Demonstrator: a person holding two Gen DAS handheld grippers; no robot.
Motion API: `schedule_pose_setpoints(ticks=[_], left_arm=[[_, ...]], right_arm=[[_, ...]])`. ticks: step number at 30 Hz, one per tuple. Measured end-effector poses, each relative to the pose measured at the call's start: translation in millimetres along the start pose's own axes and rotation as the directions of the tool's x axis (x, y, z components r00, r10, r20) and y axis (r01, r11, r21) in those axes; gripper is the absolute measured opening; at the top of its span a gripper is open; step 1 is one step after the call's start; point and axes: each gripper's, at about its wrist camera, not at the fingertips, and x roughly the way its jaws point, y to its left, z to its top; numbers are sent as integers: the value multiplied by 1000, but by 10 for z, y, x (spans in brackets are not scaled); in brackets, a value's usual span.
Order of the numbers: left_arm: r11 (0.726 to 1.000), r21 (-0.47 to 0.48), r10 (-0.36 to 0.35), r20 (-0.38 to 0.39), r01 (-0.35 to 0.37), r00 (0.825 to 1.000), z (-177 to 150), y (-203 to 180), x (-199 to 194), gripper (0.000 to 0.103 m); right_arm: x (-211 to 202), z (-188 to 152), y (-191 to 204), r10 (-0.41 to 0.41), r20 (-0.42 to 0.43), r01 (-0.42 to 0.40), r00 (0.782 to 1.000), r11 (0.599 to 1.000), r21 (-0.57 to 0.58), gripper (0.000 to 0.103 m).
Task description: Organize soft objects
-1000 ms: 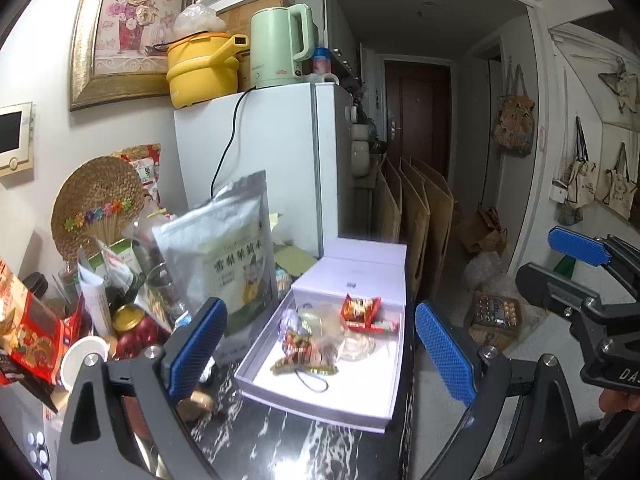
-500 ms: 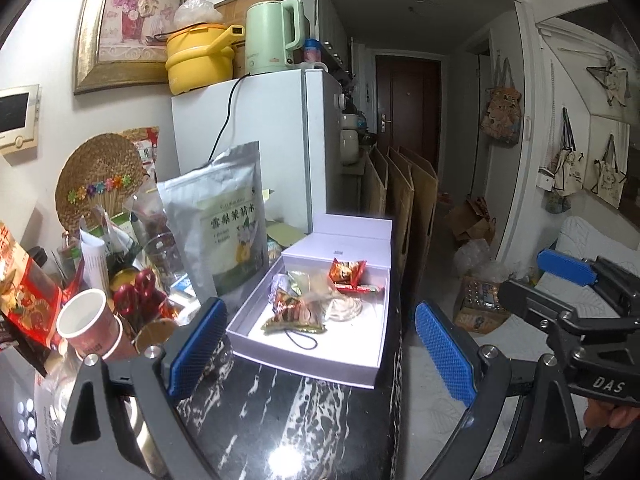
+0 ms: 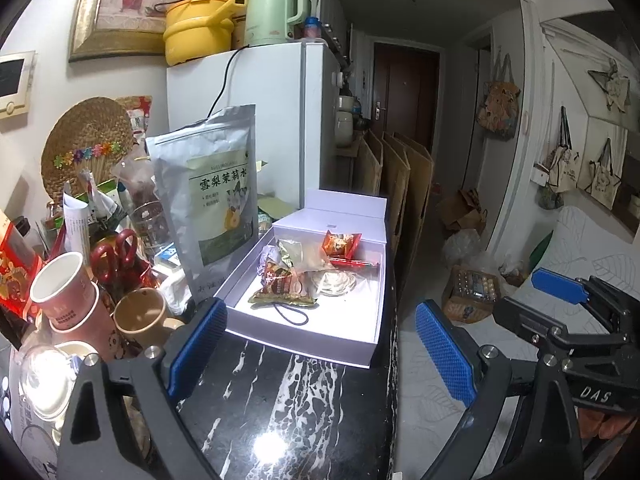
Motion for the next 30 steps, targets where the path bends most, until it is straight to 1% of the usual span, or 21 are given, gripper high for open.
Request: schedule_pose_setpoints(ticks=[5, 18, 30], left_arm=[[1000, 4, -3, -3, 3, 1000, -20, 9, 15, 97], [1000, 9, -16, -6, 16, 1000, -44, 16, 38, 97], [1000, 8, -25, -7, 25, 1000, -39, 2, 15, 97]], right_arm=[[47, -26, 46, -27, -6, 27, 1000, 1000, -13, 78], [66, -9, 78, -51, -7, 51, 999, 998, -28, 78], [55, -23, 85, -51, -10, 51, 999, 998, -28, 78]])
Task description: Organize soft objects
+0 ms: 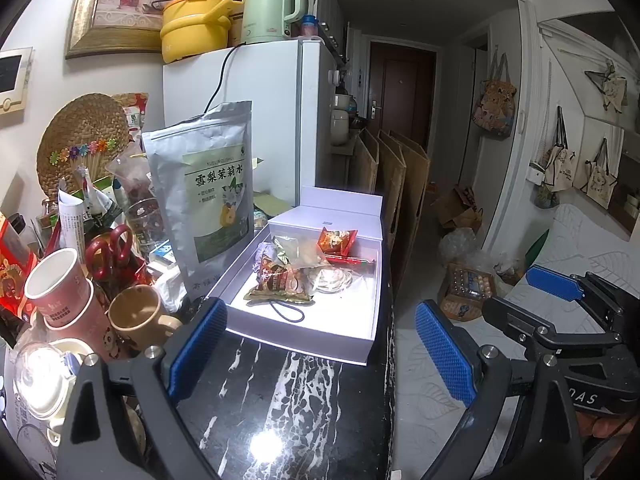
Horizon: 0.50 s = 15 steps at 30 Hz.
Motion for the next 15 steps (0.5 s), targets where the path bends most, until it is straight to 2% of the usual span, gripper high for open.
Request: schedule_pose_setpoints(ticks=[15], left_arm=[[1000, 11, -9, -7, 9, 1000, 0, -16, 1, 97]], right_arm=[[5, -3, -1, 1, -7, -1, 1000, 1000, -1, 78]])
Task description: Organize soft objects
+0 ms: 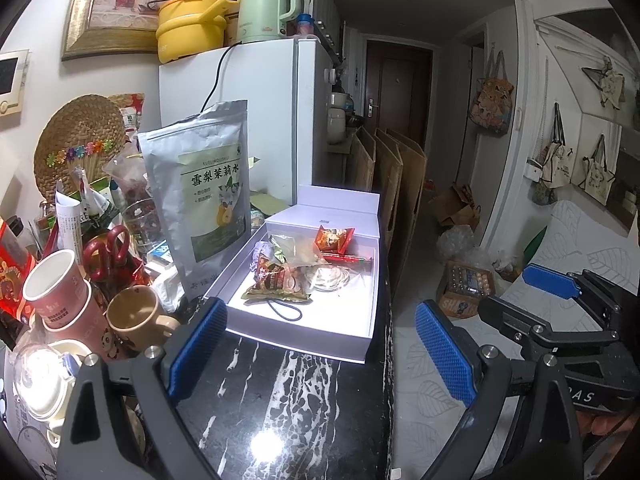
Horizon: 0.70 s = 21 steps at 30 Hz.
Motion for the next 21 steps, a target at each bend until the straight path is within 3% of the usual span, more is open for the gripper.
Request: schedule_pose_setpoints(ticks=[21], left_arm=[[1000, 0, -13, -9, 13, 1000, 22, 10, -22, 97]], right_arm=[[12, -24, -25, -3, -7, 3, 1000, 1000, -3, 78]])
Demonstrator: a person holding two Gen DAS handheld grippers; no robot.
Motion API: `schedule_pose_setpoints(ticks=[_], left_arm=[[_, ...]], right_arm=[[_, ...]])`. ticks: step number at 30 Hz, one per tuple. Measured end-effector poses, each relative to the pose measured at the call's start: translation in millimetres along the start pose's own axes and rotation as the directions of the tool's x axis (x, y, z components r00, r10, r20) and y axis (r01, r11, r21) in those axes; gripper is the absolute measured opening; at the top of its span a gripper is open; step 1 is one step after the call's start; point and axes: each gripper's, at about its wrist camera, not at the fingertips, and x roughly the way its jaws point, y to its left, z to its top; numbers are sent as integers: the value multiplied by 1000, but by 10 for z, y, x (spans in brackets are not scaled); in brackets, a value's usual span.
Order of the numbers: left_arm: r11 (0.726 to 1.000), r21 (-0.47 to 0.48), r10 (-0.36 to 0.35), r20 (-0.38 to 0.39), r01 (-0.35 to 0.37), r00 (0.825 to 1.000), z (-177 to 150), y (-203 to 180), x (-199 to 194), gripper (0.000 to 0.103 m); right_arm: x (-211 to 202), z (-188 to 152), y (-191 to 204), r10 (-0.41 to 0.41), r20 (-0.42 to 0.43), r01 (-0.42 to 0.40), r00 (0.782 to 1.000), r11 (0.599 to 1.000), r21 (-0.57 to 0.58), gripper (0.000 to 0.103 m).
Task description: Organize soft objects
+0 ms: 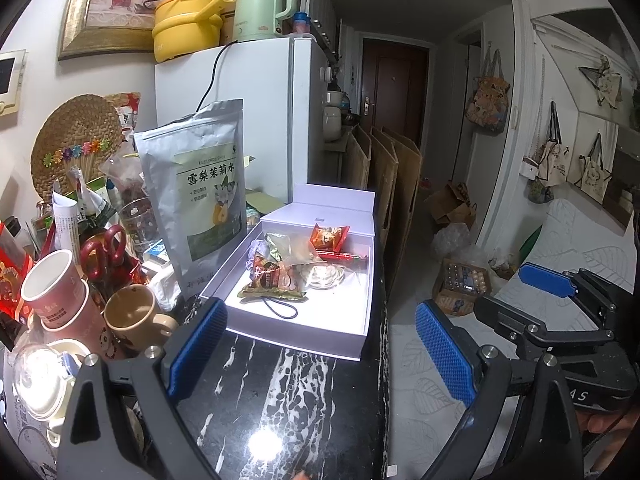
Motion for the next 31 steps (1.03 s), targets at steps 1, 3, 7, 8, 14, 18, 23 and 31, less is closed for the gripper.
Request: schedule_pose_setpoints(ticks=[1, 3, 7, 8, 14, 18, 23, 31], left_arm=[[1000, 0, 1, -1, -1, 1000, -6, -3, 2, 97], [1000, -3, 4, -8, -4, 1000, -6, 3, 11, 97], [1000, -5, 15, -21, -15, 1000, -10, 14, 38, 97], [1000, -2, 17, -19, -17, 1000, -13, 10, 36, 97], [999, 12, 40, -26, -40, 999, -15, 0, 39, 97], [998, 23, 54, -26, -53, 998, -23, -10, 46, 97], [998, 29, 49, -31, -48, 998, -31, -23, 54, 97], [998, 34, 45, -48, -43, 998, -43, -30, 83, 97]], right_arm=[[0, 0, 1, 0, 0, 0, 1000, 1000, 0, 78], [-6, -4, -3, -1, -1, 1, 1000, 1000, 0, 78], [-4, -15, -10, -2, -6, 2, 1000, 1000, 2, 78], [-5, -21, -13, -3, -8, 3, 1000, 1000, 2, 78], [-1, -18, -12, -5, -8, 5, 1000, 1000, 0, 78], [3, -21, -15, -5, -8, 5, 1000, 1000, -1, 78], [9, -43, -37, -10, -14, 10, 1000, 1000, 2, 78], [6, -40, -57, -17, -17, 17, 1000, 1000, 4, 78]])
